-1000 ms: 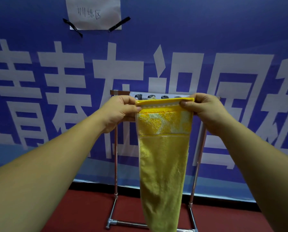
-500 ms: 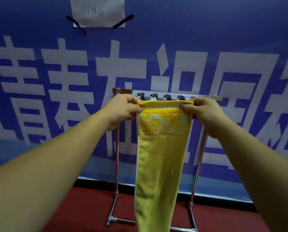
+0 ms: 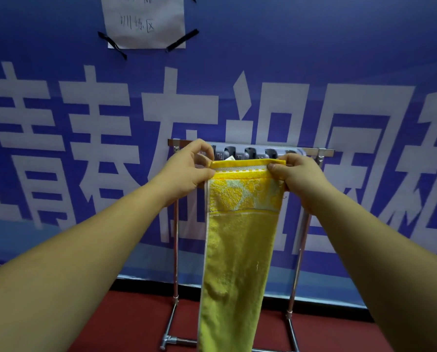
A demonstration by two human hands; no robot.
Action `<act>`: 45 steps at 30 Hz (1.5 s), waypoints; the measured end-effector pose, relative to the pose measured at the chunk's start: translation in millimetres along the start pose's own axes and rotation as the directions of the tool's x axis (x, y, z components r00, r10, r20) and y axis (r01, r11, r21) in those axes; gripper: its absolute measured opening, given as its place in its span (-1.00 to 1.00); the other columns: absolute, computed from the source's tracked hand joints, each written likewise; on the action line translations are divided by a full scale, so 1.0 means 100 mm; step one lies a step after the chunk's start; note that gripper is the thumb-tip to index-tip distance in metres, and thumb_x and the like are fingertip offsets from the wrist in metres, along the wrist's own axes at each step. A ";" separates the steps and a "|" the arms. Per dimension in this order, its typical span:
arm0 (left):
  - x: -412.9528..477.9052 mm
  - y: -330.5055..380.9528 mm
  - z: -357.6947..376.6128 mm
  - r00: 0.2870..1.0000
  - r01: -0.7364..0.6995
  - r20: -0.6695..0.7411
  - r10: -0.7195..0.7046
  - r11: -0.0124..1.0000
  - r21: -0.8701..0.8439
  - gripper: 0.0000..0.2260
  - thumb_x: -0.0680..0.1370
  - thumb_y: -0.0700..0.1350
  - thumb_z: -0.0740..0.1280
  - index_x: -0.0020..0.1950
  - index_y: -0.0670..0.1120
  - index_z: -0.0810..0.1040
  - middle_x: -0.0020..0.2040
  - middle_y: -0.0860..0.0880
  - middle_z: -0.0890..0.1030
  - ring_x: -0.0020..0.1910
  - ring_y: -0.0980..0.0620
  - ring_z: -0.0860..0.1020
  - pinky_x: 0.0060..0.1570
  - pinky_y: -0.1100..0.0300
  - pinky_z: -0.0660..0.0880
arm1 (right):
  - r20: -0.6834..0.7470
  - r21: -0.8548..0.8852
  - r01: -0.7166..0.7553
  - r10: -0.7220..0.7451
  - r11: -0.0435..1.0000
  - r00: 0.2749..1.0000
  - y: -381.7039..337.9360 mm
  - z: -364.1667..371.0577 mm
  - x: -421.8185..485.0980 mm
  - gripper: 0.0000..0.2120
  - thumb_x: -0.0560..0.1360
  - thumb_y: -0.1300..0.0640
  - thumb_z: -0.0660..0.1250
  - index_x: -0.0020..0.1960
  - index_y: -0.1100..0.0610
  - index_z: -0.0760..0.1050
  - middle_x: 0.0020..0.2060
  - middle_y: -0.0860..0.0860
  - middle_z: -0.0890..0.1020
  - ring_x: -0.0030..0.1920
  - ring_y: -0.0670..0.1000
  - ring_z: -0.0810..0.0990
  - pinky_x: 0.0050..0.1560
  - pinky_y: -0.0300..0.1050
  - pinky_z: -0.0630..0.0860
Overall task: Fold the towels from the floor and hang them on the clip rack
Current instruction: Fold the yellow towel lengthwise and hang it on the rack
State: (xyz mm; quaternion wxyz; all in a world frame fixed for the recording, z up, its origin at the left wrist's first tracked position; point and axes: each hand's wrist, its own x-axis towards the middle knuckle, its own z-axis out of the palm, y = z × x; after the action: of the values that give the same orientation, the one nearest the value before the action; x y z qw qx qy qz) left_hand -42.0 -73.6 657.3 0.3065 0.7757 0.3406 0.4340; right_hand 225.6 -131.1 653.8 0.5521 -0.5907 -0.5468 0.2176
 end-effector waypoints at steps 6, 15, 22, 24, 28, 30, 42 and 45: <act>0.02 0.06 0.06 0.982 -0.080 0.190 0.004 0.915 0.395 -0.64 0.63 -0.31 0.31 0.02 0.16 0.71 -0.13 0.12 0.63 -0.31 0.01 0.50 -0.26 0.04 0.52 | -0.043 -0.047 -0.038 0.037 0.998 0.998 0.04 0.04 -0.02 -0.88 0.59 0.09 0.46 0.02 0.14 0.64 0.02 0.24 0.70 -0.02 0.23 0.67 0.08 0.29 0.66; 0.10 0.02 0.24 0.987 0.047 0.118 -0.112 0.891 0.451 -0.67 0.63 -0.27 0.36 0.25 0.10 0.73 0.13 0.09 0.70 -0.13 0.11 0.70 -0.05 0.15 0.71 | -0.070 -0.133 -0.049 0.040 0.990 0.997 0.10 0.17 -0.06 -0.89 0.56 0.08 0.47 -0.06 0.13 0.65 -0.07 0.21 0.71 -0.08 0.19 0.68 0.02 0.29 0.67; 0.11 0.06 0.34 0.977 0.134 0.130 -0.172 0.958 0.255 -0.72 0.65 -0.28 0.36 0.27 -0.04 0.73 0.09 -0.03 0.73 -0.07 0.01 0.75 0.02 0.08 0.74 | -0.080 -0.180 -0.032 0.018 0.983 0.997 0.11 0.30 -0.10 -0.98 0.50 0.15 0.43 -0.08 0.07 0.65 -0.15 0.18 0.70 -0.15 0.14 0.67 -0.03 0.34 0.69; 0.11 0.06 0.37 0.977 0.129 0.136 -0.166 0.961 0.246 -0.72 0.66 -0.28 0.36 0.29 -0.03 0.72 0.11 -0.02 0.73 -0.06 0.01 0.76 0.04 0.05 0.73 | -0.072 -0.206 -0.034 0.020 0.978 0.997 0.12 0.32 -0.10 -0.93 0.50 0.14 0.43 -0.01 0.04 0.65 -0.13 0.13 0.71 -0.10 0.15 0.70 -0.02 0.32 0.70; 0.12 0.05 0.36 0.982 0.018 0.166 -0.092 0.917 0.399 -0.73 0.68 -0.21 0.36 0.23 0.08 0.74 0.17 0.08 0.72 0.06 0.09 0.70 0.15 0.06 0.70 | 0.002 -0.336 -0.106 0.114 0.936 0.994 0.14 0.26 -0.09 -0.68 0.51 0.22 0.38 0.25 0.07 0.59 0.03 0.08 0.68 -0.01 0.13 0.69 0.02 0.19 0.73; 0.11 0.08 0.34 0.977 -0.020 0.197 -0.082 0.885 0.466 -0.73 0.69 -0.20 0.34 0.23 0.12 0.74 0.17 0.11 0.71 0.08 0.11 0.67 0.18 0.07 0.67 | 0.098 -0.379 -0.139 0.189 0.915 0.977 0.14 0.21 -0.10 -0.74 0.50 0.28 0.36 0.17 0.12 0.62 -0.06 0.13 0.70 -0.06 0.14 0.71 -0.04 0.14 0.75; 0.02 0.11 0.30 0.926 -0.190 0.374 -0.061 0.779 0.597 -0.68 0.68 -0.23 0.32 0.24 0.14 0.73 0.08 0.22 0.64 -0.04 0.24 0.60 0.02 0.30 0.59 | 0.364 -0.705 0.155 0.165 0.693 0.917 0.10 0.42 -0.09 -0.79 0.59 -0.09 0.43 0.07 0.04 0.68 -0.08 0.09 0.73 -0.07 0.11 0.72 -0.07 0.02 0.69; -0.01 0.08 0.27 0.925 -0.202 0.376 -0.054 0.768 0.607 -0.70 0.69 -0.23 0.33 0.26 0.11 0.73 0.08 0.21 0.63 -0.10 0.29 0.56 -0.07 0.40 0.48 | 0.364 -0.744 0.189 0.153 0.640 0.919 0.06 0.46 -0.08 -0.85 0.59 -0.05 0.41 -0.01 0.01 0.67 -0.13 0.06 0.72 -0.11 0.07 0.71 -0.05 0.00 0.69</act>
State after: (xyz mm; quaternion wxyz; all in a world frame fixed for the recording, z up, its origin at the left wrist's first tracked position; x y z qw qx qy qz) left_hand -16.2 -83.8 651.3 0.0674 0.9139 0.3711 0.1498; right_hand 185.6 -118.1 631.7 0.1290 -0.7062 -0.6922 0.0739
